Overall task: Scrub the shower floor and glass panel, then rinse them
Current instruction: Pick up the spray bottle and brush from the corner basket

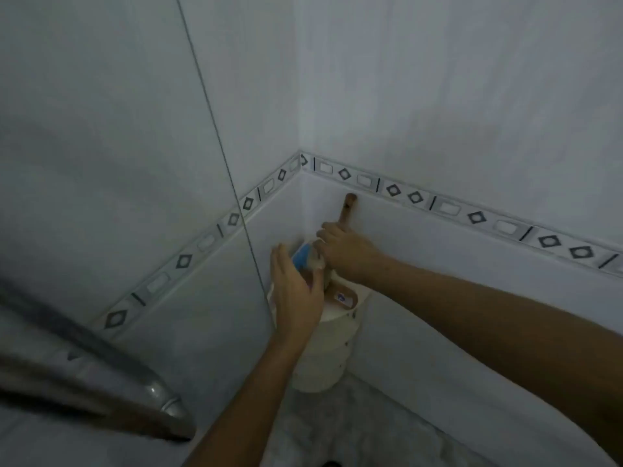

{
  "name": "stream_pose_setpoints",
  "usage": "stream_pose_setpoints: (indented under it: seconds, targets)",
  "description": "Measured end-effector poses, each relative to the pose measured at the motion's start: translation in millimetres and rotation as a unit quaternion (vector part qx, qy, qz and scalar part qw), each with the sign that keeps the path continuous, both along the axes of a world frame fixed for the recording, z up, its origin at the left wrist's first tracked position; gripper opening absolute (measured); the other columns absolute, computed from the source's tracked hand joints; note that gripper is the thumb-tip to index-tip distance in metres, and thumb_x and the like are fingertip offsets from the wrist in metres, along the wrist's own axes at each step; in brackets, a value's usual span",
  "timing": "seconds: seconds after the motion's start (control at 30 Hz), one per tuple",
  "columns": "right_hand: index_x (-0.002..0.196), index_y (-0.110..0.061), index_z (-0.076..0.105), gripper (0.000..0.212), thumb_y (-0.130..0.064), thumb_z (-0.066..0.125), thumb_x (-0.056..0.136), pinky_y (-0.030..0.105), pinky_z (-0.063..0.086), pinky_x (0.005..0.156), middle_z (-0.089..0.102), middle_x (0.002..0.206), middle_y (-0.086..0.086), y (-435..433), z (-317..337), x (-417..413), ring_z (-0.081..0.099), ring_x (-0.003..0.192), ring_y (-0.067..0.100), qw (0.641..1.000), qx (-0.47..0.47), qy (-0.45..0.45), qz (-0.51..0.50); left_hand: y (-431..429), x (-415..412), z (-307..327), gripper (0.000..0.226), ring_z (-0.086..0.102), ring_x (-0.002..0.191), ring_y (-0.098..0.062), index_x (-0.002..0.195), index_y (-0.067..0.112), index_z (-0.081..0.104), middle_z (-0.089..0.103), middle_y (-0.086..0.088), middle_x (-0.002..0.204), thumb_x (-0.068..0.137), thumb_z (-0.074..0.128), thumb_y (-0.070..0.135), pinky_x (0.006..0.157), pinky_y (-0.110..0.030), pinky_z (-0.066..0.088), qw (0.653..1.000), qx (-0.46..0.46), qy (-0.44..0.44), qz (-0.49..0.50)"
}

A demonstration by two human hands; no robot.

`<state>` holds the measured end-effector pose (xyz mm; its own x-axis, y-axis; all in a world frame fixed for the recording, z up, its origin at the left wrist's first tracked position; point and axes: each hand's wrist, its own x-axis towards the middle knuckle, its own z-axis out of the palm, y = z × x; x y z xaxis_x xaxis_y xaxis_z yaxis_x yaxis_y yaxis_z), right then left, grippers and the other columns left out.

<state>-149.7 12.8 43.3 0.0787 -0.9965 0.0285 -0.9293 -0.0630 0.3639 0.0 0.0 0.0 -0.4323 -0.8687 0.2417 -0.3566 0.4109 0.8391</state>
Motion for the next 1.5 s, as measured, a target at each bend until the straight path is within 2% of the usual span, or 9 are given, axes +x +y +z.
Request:
stream_pose_setpoints:
  seconds: [0.17,0.43,0.63,0.97,1.2,1.23,1.27,1.37,1.5]
  targets:
    - [0.078,-0.011,0.073,0.011,-0.006,0.076,0.069,0.048,0.047,0.101,0.067,0.075,0.012,-30.3,-23.6,-29.4,0.064,0.080,0.032,0.995,0.038,0.088,0.001,-5.8,-13.6,-28.9,0.093,0.015,0.152,-0.021,0.157,0.001,0.004,0.014,-0.014,0.164,0.093,0.067,0.025,0.116,-0.017,0.013,0.982,0.134,0.075,0.110]
    - [0.088,-0.020,0.075,0.013,-0.013,0.065,0.084,0.041,0.041,0.101,0.073,0.083,0.001,-36.8,-25.6,-28.5,0.064,0.086,0.025,0.978,0.147,0.147,-0.032,-29.6,-14.8,-70.0,0.048,0.056,0.101,0.012,0.134,0.000,0.049,0.057,0.008,0.114,0.090,0.068,-0.002,0.086,-0.008,0.045,0.975,0.180,0.085,0.097]
    - [0.097,-0.017,0.070,0.014,-0.010,0.059,0.091,0.036,0.037,0.093,0.071,0.099,0.003,-34.8,-18.0,-25.7,0.059,0.099,0.025,0.979,0.156,0.107,-0.072,-43.2,-16.7,-89.7,0.030,0.067,0.097,-0.028,0.113,-0.001,0.066,0.070,-0.013,0.103,0.092,0.071,0.020,0.086,-0.035,0.054,0.985,0.141,0.028,0.092]
    - [0.098,-0.010,0.060,0.020,-0.025,0.069,0.089,0.033,0.045,0.066,0.057,0.097,0.004,32.9,49.8,-13.9,0.054,0.083,0.024,0.936,0.243,-0.057,-0.250,-12.6,-28.6,-72.8,0.023,0.056,0.064,-0.017,0.081,0.009,0.057,0.059,-0.005,0.070,0.085,0.079,0.016,0.059,-0.028,0.046,0.997,0.030,0.063,-0.035]
    - [0.083,-0.008,0.044,0.019,-0.012,0.059,0.094,0.032,0.047,0.069,0.041,0.071,0.002,174.3,60.3,-23.9,0.045,0.061,0.017,0.840,0.331,-0.109,-0.415,80.6,-78.8,-74.3,0.019,0.052,0.059,0.003,0.079,0.006,0.051,0.051,-0.002,0.066,0.088,0.066,-0.001,0.058,-0.010,0.041,0.978,0.073,0.089,-0.175]
    - [0.096,-0.015,0.061,0.007,-0.010,0.057,0.095,0.030,0.046,0.065,0.041,0.071,0.003,191.8,57.3,-23.8,0.043,0.058,0.016,0.822,0.363,-0.119,-0.422,91.1,-84.5,-75.8,0.015,0.051,0.059,0.002,0.081,0.004,0.052,0.052,-0.007,0.067,0.088,0.065,0.002,0.058,-0.010,0.040,0.973,0.077,0.089,-0.198]
    - [0.121,-0.023,0.049,0.031,-0.007,0.055,0.096,0.027,0.045,0.060,0.043,0.071,0.003,239.8,46.4,-28.1,0.043,0.057,0.015,0.786,0.376,-0.142,-0.471,128.9,-97.2,-80.7,0.014,0.050,0.060,-0.001,0.083,0.003,0.052,0.053,-0.013,0.070,0.088,0.064,0.009,0.058,-0.010,0.040,0.962,0.092,0.075,-0.245]
    - [0.125,-0.003,0.057,0.029,-0.006,0.052,0.096,0.025,0.045,0.053,0.048,0.073,0.004,298.5,26.3,-30.1,0.053,0.058,0.015,0.738,0.361,-0.205,-0.532,166.7,-116.2,-90.5,0.020,0.054,0.062,-0.021,0.092,0.009,0.050,0.054,-0.019,0.079,0.090,0.060,0.026,0.057,-0.025,0.048,0.949,0.098,0.051,-0.295]
    - [0.144,-0.014,0.043,0.045,-0.004,0.040,0.100,0.029,0.047,0.064,0.032,0.072,-0.005,421.5,-14.2,-17.6,0.055,0.072,0.022,0.647,0.339,-0.295,-0.616,269.9,-127.3,-120.0,0.013,0.060,0.058,-0.034,0.094,0.017,0.055,0.057,-0.016,0.074,0.097,0.058,0.030,0.053,-0.049,0.055,0.900,0.127,-0.008,-0.417]
